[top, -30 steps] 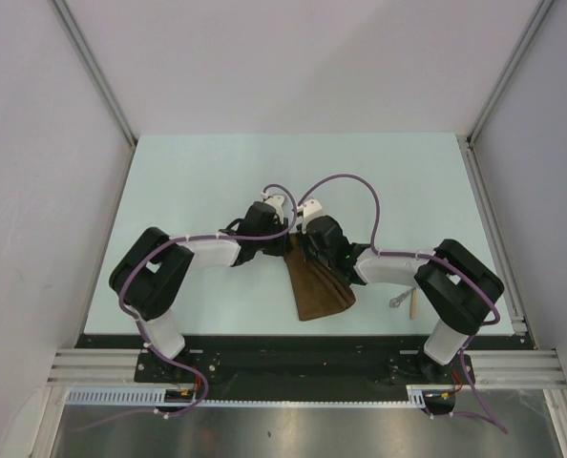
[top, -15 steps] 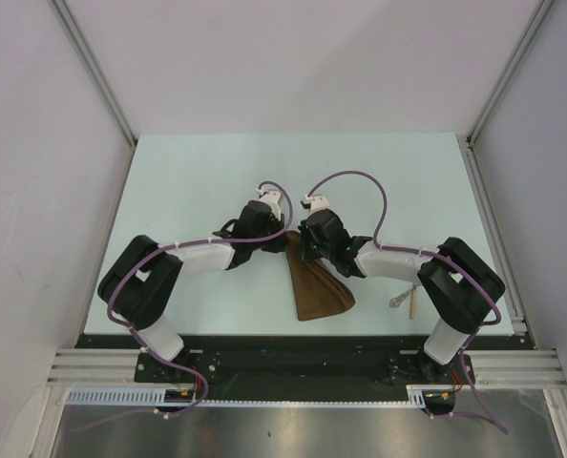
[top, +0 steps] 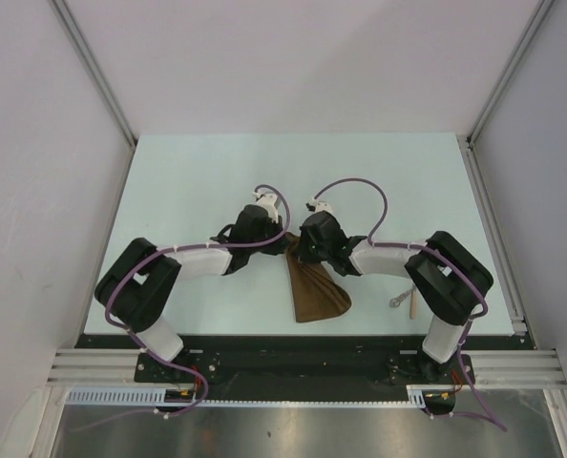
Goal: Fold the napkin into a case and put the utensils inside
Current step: Stuff the smaller-rectangle-folded napkin at the center of the board.
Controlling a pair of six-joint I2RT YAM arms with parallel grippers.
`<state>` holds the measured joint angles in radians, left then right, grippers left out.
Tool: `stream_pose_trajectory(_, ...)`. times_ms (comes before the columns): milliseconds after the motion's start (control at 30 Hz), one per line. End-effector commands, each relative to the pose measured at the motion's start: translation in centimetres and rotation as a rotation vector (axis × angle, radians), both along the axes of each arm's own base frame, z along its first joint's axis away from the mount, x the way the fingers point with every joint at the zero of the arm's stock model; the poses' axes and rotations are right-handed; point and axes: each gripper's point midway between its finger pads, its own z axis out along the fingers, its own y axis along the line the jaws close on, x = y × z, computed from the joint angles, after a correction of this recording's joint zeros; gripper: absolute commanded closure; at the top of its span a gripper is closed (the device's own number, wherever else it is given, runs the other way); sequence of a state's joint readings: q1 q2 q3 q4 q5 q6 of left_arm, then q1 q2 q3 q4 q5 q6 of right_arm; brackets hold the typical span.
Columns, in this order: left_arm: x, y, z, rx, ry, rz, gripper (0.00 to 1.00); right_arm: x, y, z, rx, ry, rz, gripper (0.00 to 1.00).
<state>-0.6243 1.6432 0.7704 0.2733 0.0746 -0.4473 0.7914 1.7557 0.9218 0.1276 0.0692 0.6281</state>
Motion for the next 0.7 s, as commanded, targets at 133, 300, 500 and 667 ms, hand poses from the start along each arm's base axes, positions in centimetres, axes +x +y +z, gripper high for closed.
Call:
stream_pose_trajectory(133, 0.1, -1.1, 2.6, -0.095, -0.062, -0.017, 1.0, 2.1, 1.5, 0.9, 0.159, 0.095, -0.15, 1.0)
stream_pose_trajectory(300, -0.4, -1.0, 2.2, -0.101, -0.055, -0.024, 1.0, 2.5, 2.7, 0.1, 0.193, 0.182, -0.193, 1.0)
stream_pose_trajectory(500, -0.4, -0.5, 3.0, -0.109, -0.094, -0.009, 1.0, 2.5, 2.9, -0.1, 0.183, 0.188, -0.248, 1.0)
stream_pose_trajectory(667, 0.3, 0.0, 3.2, -0.077, -0.104, 0.022, 1.0, 2.0, 2.4, -0.2, 0.125, 0.079, -0.262, 1.0)
